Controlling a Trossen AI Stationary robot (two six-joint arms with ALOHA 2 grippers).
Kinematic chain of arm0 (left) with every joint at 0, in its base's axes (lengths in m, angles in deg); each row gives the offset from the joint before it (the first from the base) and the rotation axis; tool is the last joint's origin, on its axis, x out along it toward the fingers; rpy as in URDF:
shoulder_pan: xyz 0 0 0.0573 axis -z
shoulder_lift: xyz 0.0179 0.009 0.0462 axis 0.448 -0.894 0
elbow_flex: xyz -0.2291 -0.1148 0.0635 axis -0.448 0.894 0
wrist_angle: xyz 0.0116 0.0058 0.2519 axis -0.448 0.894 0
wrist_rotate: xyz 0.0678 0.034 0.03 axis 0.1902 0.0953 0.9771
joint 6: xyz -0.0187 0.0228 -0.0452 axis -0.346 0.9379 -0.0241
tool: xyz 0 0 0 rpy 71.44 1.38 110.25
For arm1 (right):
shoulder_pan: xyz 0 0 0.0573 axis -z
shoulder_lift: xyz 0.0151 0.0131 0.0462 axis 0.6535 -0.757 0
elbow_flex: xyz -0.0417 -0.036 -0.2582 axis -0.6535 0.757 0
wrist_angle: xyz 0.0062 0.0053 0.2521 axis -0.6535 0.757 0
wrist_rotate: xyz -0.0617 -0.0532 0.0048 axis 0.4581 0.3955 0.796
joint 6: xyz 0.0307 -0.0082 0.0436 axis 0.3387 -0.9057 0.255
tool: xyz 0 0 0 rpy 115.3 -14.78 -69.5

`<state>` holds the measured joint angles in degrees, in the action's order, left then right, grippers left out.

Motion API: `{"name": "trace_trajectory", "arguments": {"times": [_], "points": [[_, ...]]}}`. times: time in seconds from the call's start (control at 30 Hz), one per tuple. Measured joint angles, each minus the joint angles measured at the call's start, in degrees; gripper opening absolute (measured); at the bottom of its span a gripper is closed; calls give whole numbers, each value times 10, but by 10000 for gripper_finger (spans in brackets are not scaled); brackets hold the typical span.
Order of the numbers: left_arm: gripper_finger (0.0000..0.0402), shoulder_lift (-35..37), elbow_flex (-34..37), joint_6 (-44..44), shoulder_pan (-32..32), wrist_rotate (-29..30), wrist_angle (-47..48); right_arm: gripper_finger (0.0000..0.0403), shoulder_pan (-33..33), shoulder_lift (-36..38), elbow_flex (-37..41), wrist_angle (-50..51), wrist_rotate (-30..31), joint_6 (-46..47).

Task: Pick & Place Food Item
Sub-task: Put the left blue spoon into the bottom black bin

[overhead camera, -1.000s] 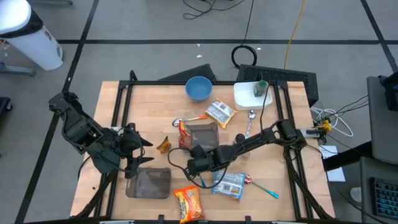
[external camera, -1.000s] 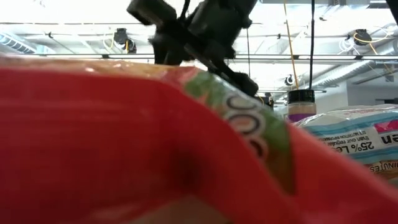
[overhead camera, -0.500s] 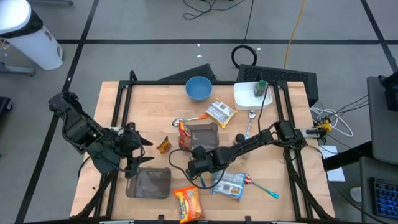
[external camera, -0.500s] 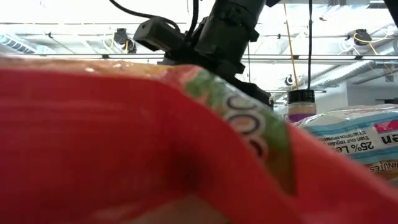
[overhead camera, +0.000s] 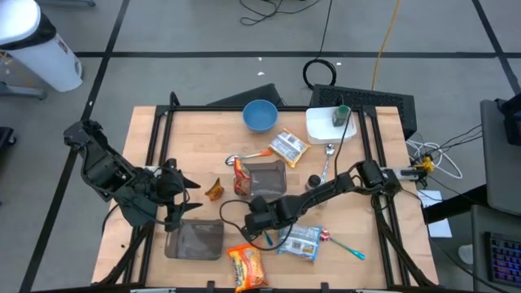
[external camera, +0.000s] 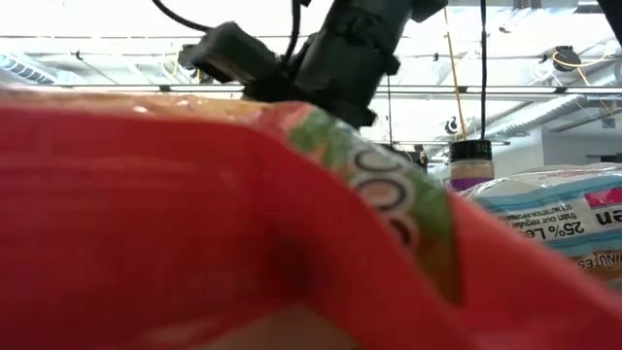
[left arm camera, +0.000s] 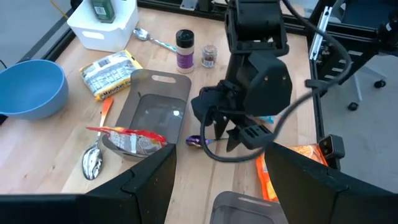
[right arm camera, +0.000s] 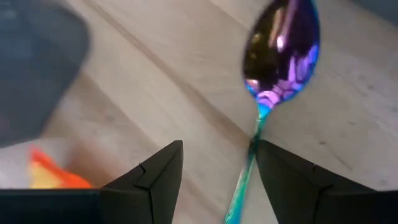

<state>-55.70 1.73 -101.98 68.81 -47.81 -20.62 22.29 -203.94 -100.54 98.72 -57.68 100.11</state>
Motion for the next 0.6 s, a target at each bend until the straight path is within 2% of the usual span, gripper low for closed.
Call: {"name": "trace_trajectory", "arguments": {"times": [0.3, 0.43, 0.6], "points": [[250, 0, 0, 0, 0, 2, 1, 192, 0, -4, 0, 30, 0, 9], [250, 0, 0, 0, 0, 3, 1, 163, 0, -4, 0, 40, 0, 2], [250, 0, 0, 0, 0, 4, 1, 108, 1, -4, 0, 49, -2, -11]]}}
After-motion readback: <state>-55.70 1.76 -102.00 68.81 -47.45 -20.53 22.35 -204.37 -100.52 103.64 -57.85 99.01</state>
